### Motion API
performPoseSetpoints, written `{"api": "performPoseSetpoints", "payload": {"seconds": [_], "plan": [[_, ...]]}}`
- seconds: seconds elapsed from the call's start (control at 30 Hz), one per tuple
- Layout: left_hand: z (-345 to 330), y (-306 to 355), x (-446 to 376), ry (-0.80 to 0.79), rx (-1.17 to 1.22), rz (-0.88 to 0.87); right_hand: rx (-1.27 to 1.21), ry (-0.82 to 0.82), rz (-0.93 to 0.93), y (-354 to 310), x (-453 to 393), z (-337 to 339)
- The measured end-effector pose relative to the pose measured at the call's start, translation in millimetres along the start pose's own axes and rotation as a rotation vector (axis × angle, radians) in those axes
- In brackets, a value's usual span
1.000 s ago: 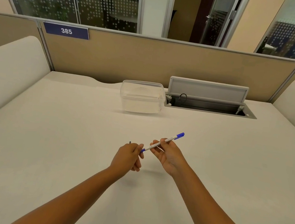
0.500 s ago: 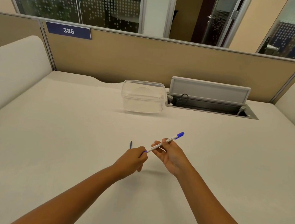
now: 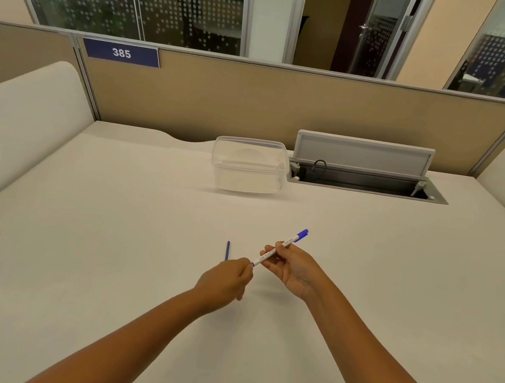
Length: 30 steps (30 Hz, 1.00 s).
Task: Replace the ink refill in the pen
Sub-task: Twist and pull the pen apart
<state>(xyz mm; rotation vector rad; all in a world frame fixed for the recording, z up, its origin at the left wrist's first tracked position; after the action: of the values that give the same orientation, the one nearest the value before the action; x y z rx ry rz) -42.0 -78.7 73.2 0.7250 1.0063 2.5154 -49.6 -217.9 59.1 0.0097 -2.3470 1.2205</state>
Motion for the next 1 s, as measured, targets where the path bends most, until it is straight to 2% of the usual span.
{"api": "performPoseSetpoints", "payload": {"seconds": [0.03, 0.13, 0.17, 0.27, 0.33, 0.5, 0.6, 0.67, 0.73, 0.8, 0.83, 0.97, 1.0], "plan": [[2.3, 1.0, 0.1, 0.034, -0.030, -0.013, -0.005, -0.002, 0.004, -1.0, -0.5, -1.1], [4.4, 2.0, 0.9, -0.040, 0.198, 0.053, 0.011, -0.050, 0.041, -5.3, -1.1, -4.5], [4.1, 2.7, 1.1, -0.050, 0.201, 0.070, 0.030, -0.068, 0.051, -5.9, -1.1, -6.0], [2.5, 2.5, -3.4, 0.041, -0.124, 0.077, 0.187, -0.073, 0.089, -8.9, -1.5, -11.4], [2.5, 2.8, -6.7, 0.080, -0.196, 0.086, 0.266, -0.076, 0.115, -12.6, -2.5, -15.7], [8.2, 8.3, -13.0, 0.184, -0.237, 0.068, 0.186, -0.064, 0.102, -17.4, -4.1, -15.0], [8.0, 13.2, -10.8, 0.386, -0.530, -0.042, 0.122, -0.024, 0.110, -18.3, -5.3, -10.0], [6.3, 14.3, -8.5, 0.436, -0.722, -0.120, 0.107, -0.011, 0.115, -19.1, -5.2, -6.9], [5.3, 13.4, -8.8, 0.446, -0.794, -0.153, 0.100, -0.014, 0.112, -19.5, -4.2, -4.8], [3.7, 13.6, -10.9, 0.434, -0.720, -0.150, 0.078, -0.022, 0.103, -19.0, -3.7, -2.1], [3.4, 14.2, -11.9, 0.404, -0.605, -0.132, 0.068, -0.029, 0.102, -18.4, -3.6, -0.4], [2.7, 11.0, -13.6, 0.003, 0.281, 0.097, 0.025, -0.074, 0.121, -14.2, -3.4, 7.1], [3.7, 11.7, -12.4, -0.045, 0.387, 0.120, 0.001, -0.078, 0.119, -12.8, -3.1, 8.3]]}}
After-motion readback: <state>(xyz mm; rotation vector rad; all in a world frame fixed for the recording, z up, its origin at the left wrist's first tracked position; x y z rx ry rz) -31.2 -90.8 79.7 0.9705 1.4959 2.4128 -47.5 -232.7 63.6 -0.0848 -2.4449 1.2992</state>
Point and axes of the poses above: each hand's wrist, its own x-axis away from the middle knuckle, its own z-axis out of the back of the hand, y = z × x, the point moved 4 cm from there along -x, towards the middle knuckle, and after that the axes turned 4 degrees about z, right-handed, at the moved point
